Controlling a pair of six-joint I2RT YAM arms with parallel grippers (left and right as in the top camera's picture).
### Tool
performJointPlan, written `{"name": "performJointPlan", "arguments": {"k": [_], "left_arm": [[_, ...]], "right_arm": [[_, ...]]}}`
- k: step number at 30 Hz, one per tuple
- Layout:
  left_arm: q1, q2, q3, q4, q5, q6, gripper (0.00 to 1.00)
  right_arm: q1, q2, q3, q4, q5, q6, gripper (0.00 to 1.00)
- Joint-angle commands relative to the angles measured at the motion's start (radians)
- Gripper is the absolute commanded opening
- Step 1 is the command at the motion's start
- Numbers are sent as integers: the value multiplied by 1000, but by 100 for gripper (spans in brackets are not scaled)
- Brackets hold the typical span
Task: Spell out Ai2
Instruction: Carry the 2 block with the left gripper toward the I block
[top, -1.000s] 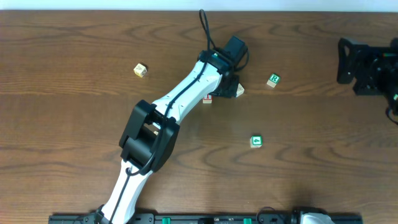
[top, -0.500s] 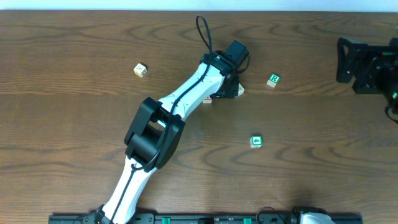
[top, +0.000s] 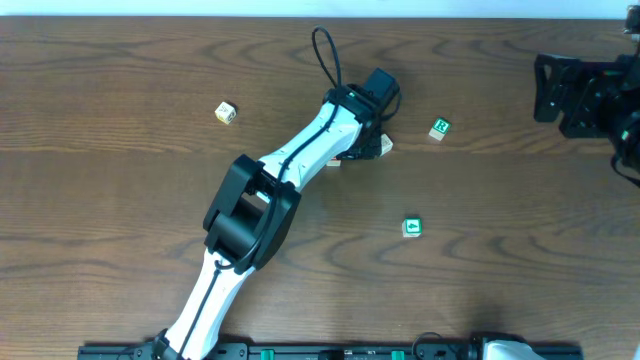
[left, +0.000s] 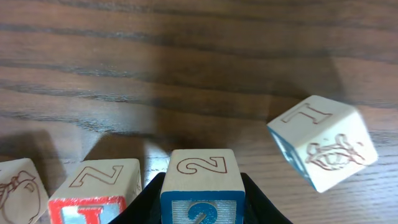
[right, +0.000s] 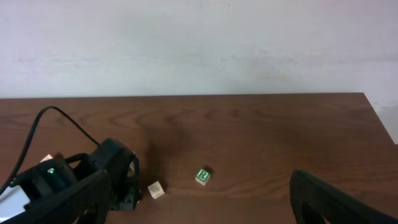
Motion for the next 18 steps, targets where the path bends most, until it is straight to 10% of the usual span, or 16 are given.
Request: {"name": "performJointPlan", "arguments": {"k": [1, 18], "left_arm": [[-6, 32, 0, -8, 4, -1, 6], [-10, 33, 0, -5, 18, 39, 31]], "right_arm": [[-8, -1, 2, -1, -8, 4, 91], [-8, -1, 2, -2, -9, 8, 91]]}}
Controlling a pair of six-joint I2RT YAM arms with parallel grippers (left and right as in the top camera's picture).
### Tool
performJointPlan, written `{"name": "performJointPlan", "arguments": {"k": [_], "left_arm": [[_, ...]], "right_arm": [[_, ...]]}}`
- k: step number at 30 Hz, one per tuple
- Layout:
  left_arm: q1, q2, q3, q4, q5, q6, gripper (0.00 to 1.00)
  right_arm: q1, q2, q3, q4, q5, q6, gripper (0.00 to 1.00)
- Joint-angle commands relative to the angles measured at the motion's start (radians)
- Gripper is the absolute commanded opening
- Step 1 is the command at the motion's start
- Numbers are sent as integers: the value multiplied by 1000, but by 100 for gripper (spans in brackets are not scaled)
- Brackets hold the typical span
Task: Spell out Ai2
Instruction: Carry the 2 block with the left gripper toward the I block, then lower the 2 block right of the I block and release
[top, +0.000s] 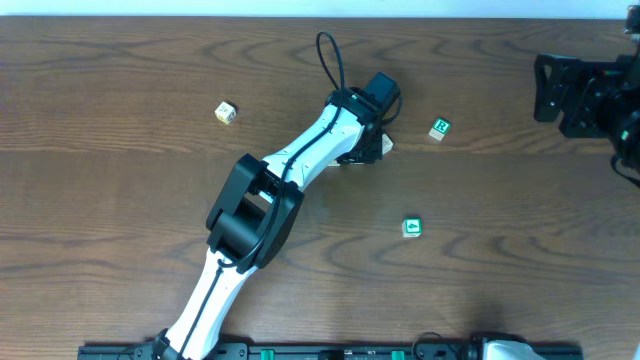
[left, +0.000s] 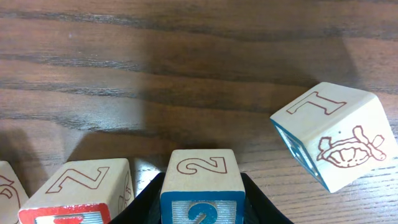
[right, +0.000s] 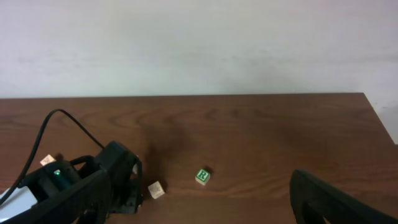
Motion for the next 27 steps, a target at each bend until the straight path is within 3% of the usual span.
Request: {"name": "performJointPlan", "arguments": {"k": [1, 9, 27], "left_arm": [[-3, 19, 0, -1, 3, 15, 31], [-3, 19, 0, -1, 3, 15, 39], [-2, 19, 0, 56, -25, 60, 44]], "right_arm": [[-8, -1, 2, -2, -9, 8, 91], [-8, -1, 2, -2, -20, 8, 91], [-8, -1, 2, -2, -35, 8, 91]]}}
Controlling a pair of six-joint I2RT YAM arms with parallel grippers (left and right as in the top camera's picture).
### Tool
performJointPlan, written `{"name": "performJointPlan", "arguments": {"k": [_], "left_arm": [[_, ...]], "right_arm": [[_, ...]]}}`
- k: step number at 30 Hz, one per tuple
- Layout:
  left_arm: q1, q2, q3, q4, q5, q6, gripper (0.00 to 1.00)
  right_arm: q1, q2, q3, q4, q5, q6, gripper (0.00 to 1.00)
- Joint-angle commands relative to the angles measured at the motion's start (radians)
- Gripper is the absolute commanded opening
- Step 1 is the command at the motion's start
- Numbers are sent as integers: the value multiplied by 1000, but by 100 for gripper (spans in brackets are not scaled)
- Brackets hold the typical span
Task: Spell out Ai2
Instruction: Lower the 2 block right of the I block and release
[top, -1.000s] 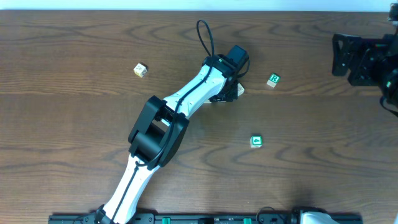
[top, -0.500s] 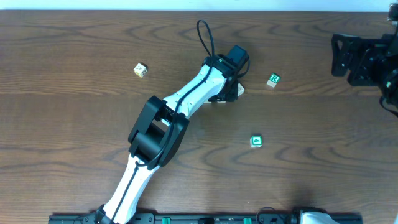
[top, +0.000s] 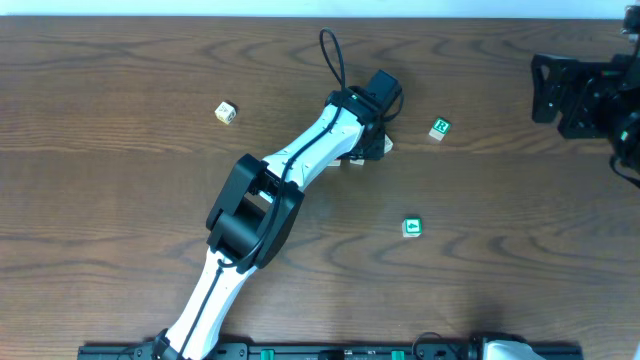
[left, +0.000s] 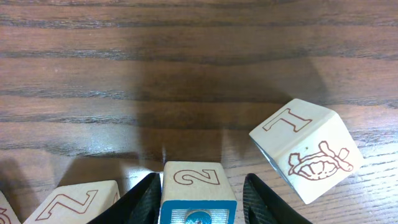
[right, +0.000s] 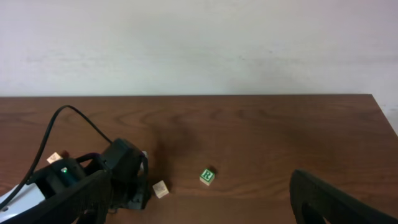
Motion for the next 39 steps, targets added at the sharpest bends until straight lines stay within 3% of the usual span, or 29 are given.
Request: {"name": "performJointPlan", "arguments": {"k": [1, 34, 39], "left_arm": [[-2, 19, 0, 3, -35, 14, 44], [-1, 19, 2, 41, -110, 29, 45], [4, 18, 19, 61, -112, 99, 48]], "right_arm": [[-7, -1, 2, -2, -11, 8, 91], [-6, -1, 2, -2, -38, 8, 91], [-6, -1, 2, -1, -38, 8, 91]]}}
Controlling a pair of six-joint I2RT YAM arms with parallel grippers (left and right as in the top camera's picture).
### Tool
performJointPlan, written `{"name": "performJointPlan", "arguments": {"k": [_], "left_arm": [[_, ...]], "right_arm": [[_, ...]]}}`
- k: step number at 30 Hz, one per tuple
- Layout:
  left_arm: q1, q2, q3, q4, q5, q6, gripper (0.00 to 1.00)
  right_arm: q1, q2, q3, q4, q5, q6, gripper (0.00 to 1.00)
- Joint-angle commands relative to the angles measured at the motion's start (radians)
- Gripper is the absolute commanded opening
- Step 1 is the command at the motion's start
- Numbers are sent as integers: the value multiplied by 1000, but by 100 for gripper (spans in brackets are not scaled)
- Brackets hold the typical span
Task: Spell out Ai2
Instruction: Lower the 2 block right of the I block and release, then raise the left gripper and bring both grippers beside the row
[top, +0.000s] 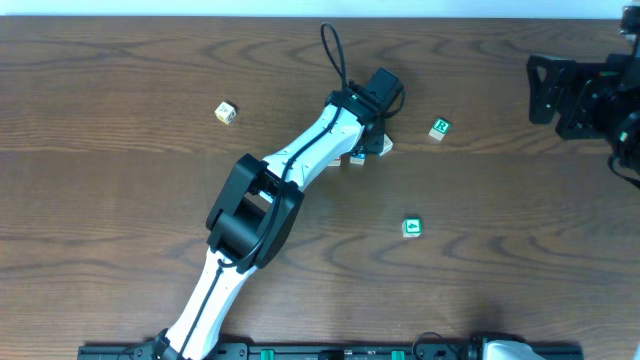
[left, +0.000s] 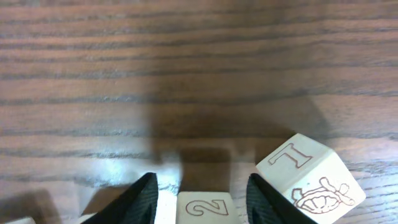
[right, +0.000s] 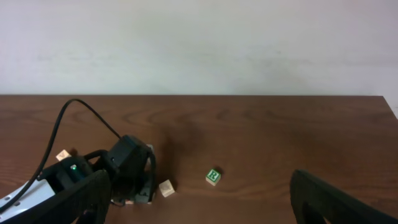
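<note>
A wooden block with a "2" (left: 204, 210) on its top sits on the table between the fingers of my left gripper (left: 204, 188), which stands open with a gap on each side of the block. Just to its right lies a tilted pale block (left: 309, 179) marked "I", with a turtle drawing on its side. From overhead the left gripper (top: 364, 148) is at the table's upper middle, the pale block (top: 384, 146) beside it. My right gripper (right: 199, 208) hangs open at the far right (top: 585, 95), nothing between its fingers.
A green "R" block (top: 439, 128) lies right of the left gripper. Another green block (top: 411, 227) sits lower, toward the front. A tan block (top: 227, 112) lies far to the left. The left arm (top: 290, 165) stretches diagonally across the table.
My left gripper, open around the "2" block, has drawn back from it; the block now shows lower and smaller in the wrist view. The "Z" block has dropped out of that view.
My left gripper was shut on the "2" block beside a "Z" block, with the "I" block tilted to the right. It then stood open with the "2" block resting on the table. Now it is further back from the block. The right arm hardly moved.
</note>
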Motion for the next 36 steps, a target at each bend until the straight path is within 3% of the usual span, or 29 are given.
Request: {"name": "performJointPlan", "arguments": {"k": [1, 7, 14, 17, 19, 20, 22, 24, 29, 36], "left_arm": [[6, 18, 32, 6, -34, 72, 49], [38, 17, 170, -37, -69, 95, 50], [127, -49, 478, -287, -175, 96, 50], [202, -113, 579, -384, -258, 97, 49], [291, -176, 609, -433, -265, 95, 45], [332, -203, 609, -449, -258, 95, 40], [431, -251, 609, -494, -221, 82, 24], [519, -277, 609, -542, -176, 64, 6], [676, -277, 604, -665, -112, 50, 6], [706, -272, 496, -686, -107, 105, 6]], "right_arm": [[-6, -1, 2, -1, -6, 8, 91], [-6, 6, 2, -1, -6, 7, 92], [-6, 55, -79, 19, -67, 7, 88], [-6, 92, -192, 87, -127, 8, 72], [-6, 135, -272, 139, -194, 13, 45], [-6, 157, -298, 156, -230, 20, 27], [0, 221, -345, 184, -307, 35, 3], [23, 294, -368, 192, -340, 35, 1], [137, 495, -370, 194, -301, 35, 1], [231, 674, -370, 187, -256, 48, 1]]}}
